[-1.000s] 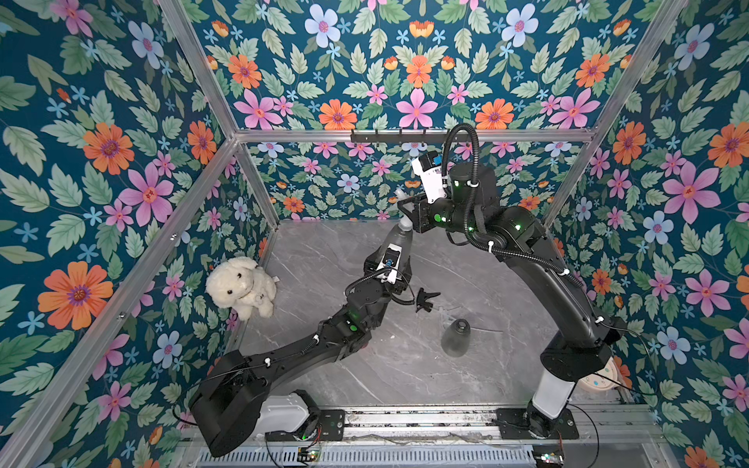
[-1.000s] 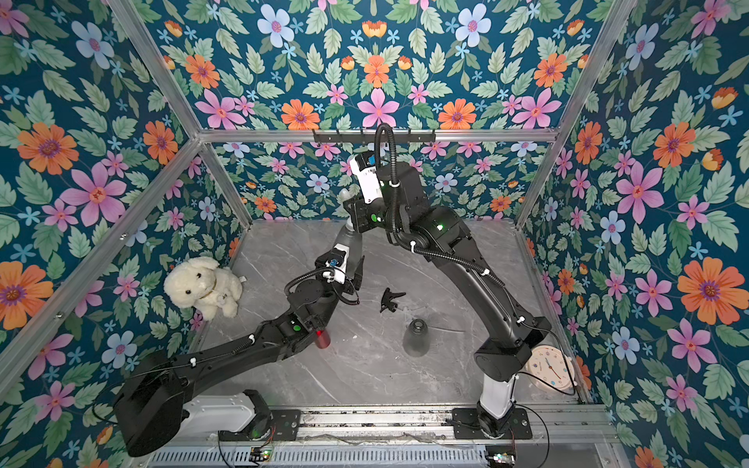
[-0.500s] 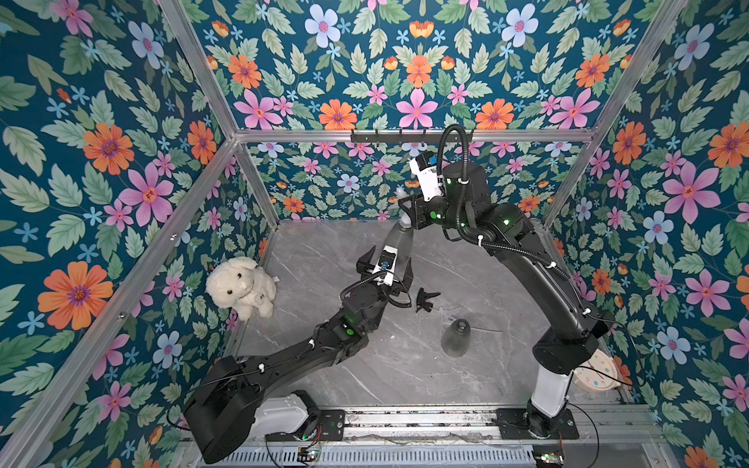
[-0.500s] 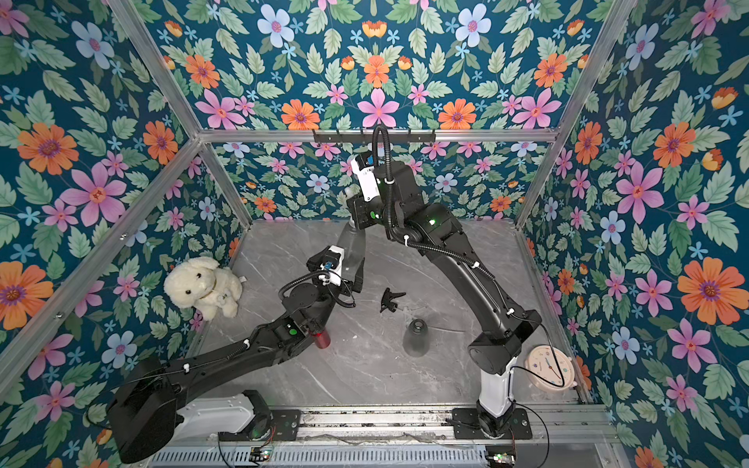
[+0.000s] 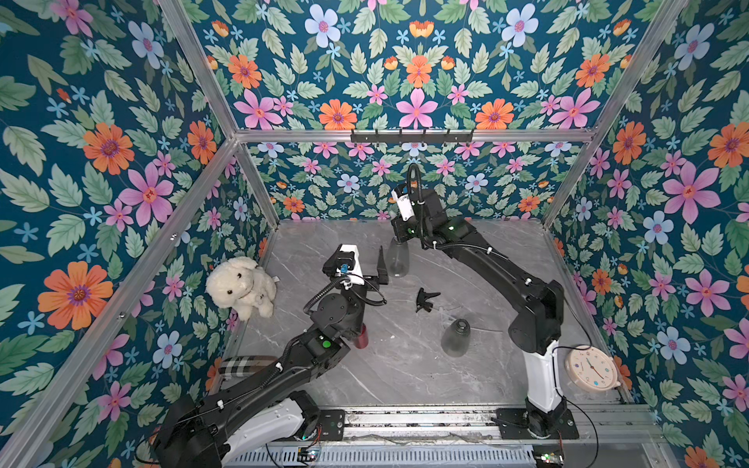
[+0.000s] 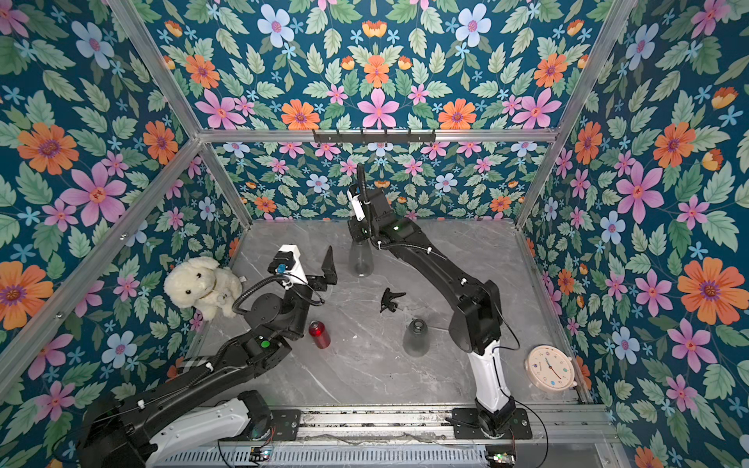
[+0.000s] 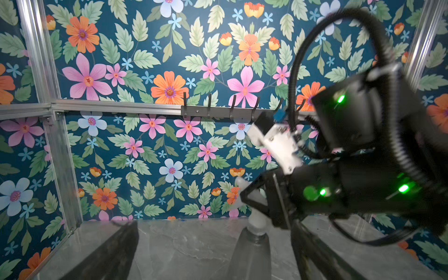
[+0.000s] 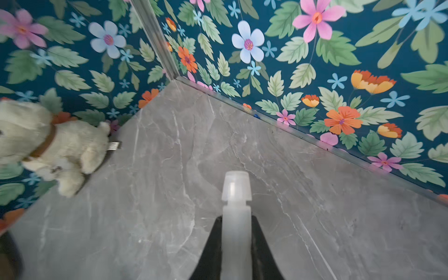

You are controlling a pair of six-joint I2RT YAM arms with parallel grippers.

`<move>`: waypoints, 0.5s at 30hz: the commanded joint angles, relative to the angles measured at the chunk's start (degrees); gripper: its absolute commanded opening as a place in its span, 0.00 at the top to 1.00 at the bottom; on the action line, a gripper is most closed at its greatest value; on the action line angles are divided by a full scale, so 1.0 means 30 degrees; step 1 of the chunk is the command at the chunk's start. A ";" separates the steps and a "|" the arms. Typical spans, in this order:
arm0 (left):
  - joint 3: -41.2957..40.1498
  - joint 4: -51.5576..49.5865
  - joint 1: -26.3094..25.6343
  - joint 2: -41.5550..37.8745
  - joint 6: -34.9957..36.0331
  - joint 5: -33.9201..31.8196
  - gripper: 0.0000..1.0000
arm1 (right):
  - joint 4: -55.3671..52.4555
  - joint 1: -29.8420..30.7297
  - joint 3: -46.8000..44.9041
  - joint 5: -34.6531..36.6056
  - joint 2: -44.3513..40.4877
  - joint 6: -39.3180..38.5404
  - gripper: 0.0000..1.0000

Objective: Attach spray nozzles to spray bottles
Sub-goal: Place the spray bottle at the center of the board.

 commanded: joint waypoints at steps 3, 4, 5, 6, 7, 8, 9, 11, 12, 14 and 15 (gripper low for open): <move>-0.0321 -0.1075 0.0071 -0.0535 -0.0708 0.0595 0.00 | 0.2672 -0.0023 0.0438 0.1305 0.1547 -0.1200 1.00; -0.0289 -0.1278 0.0049 -0.0567 -0.0677 0.0589 0.00 | 0.2647 -0.0012 0.0511 0.1286 0.1721 -0.1135 1.00; -0.0172 -0.1623 0.0071 -0.0542 -0.0688 0.0600 0.00 | 0.2622 -0.0034 0.0528 0.1336 0.1817 -0.1132 1.00; -0.0072 -0.1880 0.0097 -0.0465 -0.0706 0.0608 0.00 | 0.2597 0.0007 0.0521 0.1450 0.1933 -0.1028 1.00; -0.0068 -0.1882 0.0101 -0.0393 -0.0740 0.0478 0.00 | 0.2628 -0.0028 0.0390 0.1566 0.2031 -0.0988 1.00; -0.0062 -0.1880 0.0097 -0.0282 -0.0765 0.0360 0.00 | 0.2693 -0.0018 0.0193 0.1578 0.2040 -0.0987 1.00; -0.0065 -0.2036 0.0101 -0.0195 -0.0762 0.0240 0.00 | 0.2772 -0.0032 -0.0012 0.1603 0.2071 -0.0959 1.00; -0.0025 -0.2262 0.0101 -0.0143 -0.0882 0.0119 0.00 | 0.2835 -0.0026 -0.0372 0.1644 0.2119 -0.0848 1.00; -0.0007 -0.2370 0.0101 -0.0151 -0.1051 0.0131 0.00 | 0.2887 -0.0027 -0.0568 0.1658 0.2071 -0.0774 0.95; -0.0036 -0.2613 0.0100 -0.0376 -0.1469 0.0207 0.00 | 0.2997 0.0000 -0.0880 0.1711 0.2014 -0.0689 0.87; -0.0087 -0.2614 0.0101 -0.0524 -0.1537 0.0277 0.00 | 0.3049 -0.0045 -0.1005 0.1682 0.1975 -0.0628 0.85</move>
